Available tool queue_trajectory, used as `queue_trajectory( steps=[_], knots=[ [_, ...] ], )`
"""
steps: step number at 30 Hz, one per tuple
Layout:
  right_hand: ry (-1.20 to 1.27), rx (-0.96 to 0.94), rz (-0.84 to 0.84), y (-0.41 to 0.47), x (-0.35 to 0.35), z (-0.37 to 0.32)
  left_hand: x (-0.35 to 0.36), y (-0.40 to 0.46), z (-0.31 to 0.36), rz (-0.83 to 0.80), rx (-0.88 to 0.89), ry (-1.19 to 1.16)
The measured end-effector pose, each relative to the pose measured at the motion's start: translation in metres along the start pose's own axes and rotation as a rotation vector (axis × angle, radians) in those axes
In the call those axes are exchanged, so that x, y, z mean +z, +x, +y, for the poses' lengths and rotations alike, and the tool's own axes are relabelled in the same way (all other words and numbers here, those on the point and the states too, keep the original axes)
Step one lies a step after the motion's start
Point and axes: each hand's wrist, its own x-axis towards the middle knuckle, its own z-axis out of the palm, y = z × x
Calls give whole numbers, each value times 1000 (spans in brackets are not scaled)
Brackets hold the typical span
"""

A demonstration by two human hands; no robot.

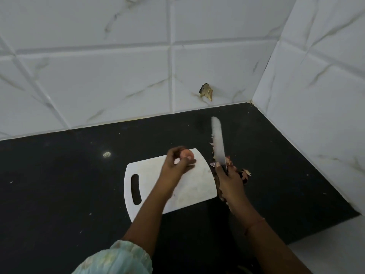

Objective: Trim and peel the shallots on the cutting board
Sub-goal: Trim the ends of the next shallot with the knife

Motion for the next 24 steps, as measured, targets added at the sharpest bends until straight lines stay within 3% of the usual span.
queue_trajectory(
  steps=[3, 5, 7, 10, 13, 15, 24],
  knots=[
    [-146, -158, 77, 3, -12, 8, 28, 10, -7, -10, -340, -387],
    [-266, -114, 50, 8, -22, 11, 34, 17, -12, 4, -412, -474],
    [-353, -59, 50, 11, -33, 13, 37, 22, -20, -8, -358, -316],
    [-423, -105, 141, 15, -47, 18, 40, 30, -33, 17, -115, 164],
    [-478, -69, 127, 17, -54, 21, 37, 38, -52, 0, 130, 462],
    [-471, -106, 104, 18, -53, 22, 34, 40, -63, -2, 198, 643],
    [-631, -215, -104, 1, -15, 23, 26, 37, -70, 86, 179, 596]
  ],
)
